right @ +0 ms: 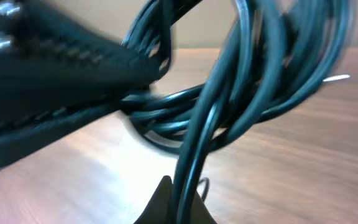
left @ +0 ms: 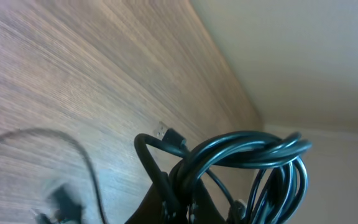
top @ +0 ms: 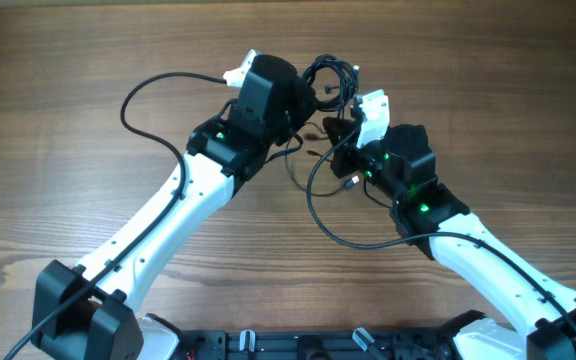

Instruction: Untangle cables

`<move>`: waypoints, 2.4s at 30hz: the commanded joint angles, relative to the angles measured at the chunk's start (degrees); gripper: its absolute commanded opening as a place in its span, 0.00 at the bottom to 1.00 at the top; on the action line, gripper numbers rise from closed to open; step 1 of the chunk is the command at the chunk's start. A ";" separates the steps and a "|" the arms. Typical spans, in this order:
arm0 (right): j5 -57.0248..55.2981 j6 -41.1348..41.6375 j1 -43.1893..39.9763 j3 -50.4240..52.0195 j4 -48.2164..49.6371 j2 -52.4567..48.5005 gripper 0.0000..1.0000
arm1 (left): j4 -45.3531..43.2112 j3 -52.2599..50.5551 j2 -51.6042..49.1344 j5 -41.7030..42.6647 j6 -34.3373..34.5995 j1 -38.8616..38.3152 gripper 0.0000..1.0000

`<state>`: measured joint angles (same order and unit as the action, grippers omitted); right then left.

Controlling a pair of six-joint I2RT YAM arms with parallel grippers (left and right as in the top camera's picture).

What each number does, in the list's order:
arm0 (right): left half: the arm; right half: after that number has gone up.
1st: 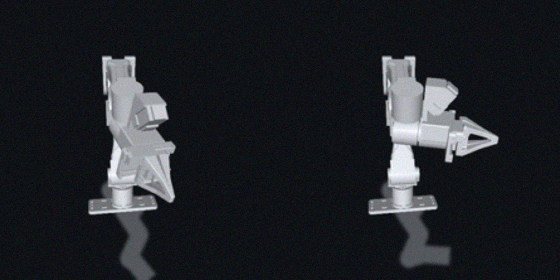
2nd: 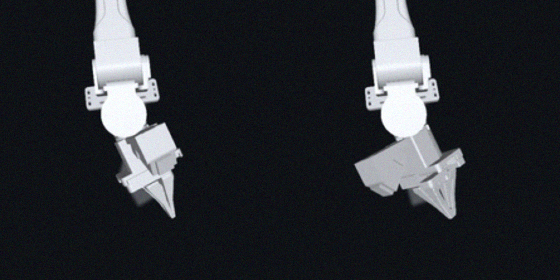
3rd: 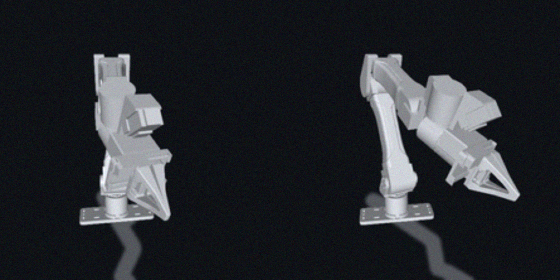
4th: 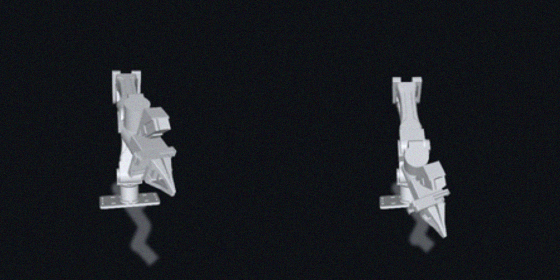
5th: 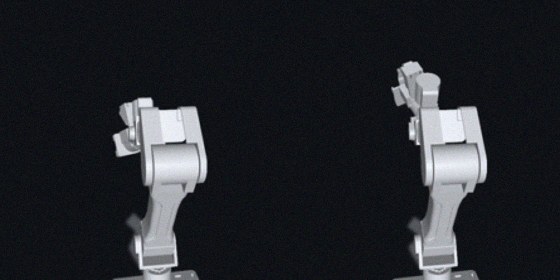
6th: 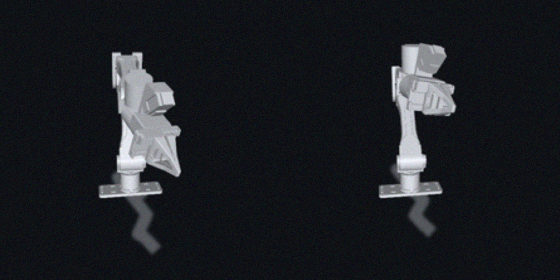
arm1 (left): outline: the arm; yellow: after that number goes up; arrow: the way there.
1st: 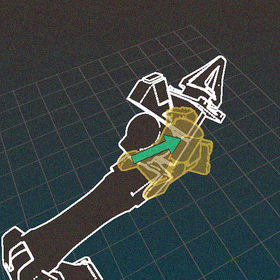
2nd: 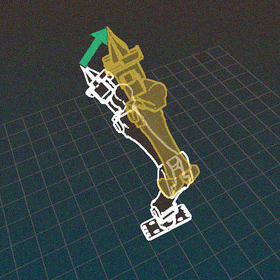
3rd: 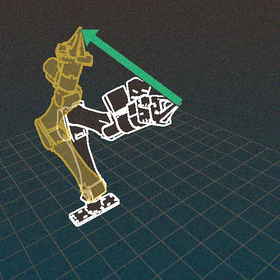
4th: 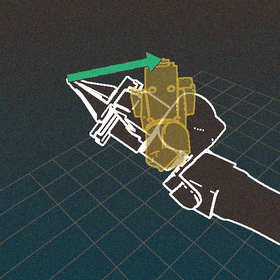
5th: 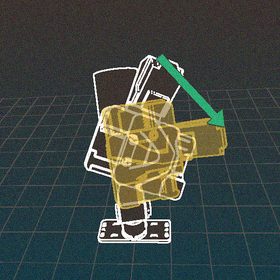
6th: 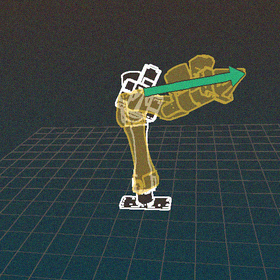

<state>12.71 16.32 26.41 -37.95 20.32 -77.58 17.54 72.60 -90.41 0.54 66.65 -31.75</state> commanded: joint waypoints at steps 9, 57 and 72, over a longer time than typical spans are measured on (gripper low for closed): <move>56.28 22.86 -14.71 -0.20 1.25 4.70 0.04 | -3.72 0.17 1.92 -3.61 -42.84 -0.90 0.04; 26.77 31.71 -20.31 -0.22 -0.26 1.40 0.44 | 0.33 0.17 1.92 32.00 -55.69 -3.50 0.04; 52.24 10.23 -27.34 -0.22 5.92 1.40 0.77 | 9.90 0.17 1.90 51.19 -65.20 11.41 0.04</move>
<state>59.33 37.01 1.98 -37.76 24.36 -75.55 24.77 72.60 -89.65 37.91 10.85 -20.82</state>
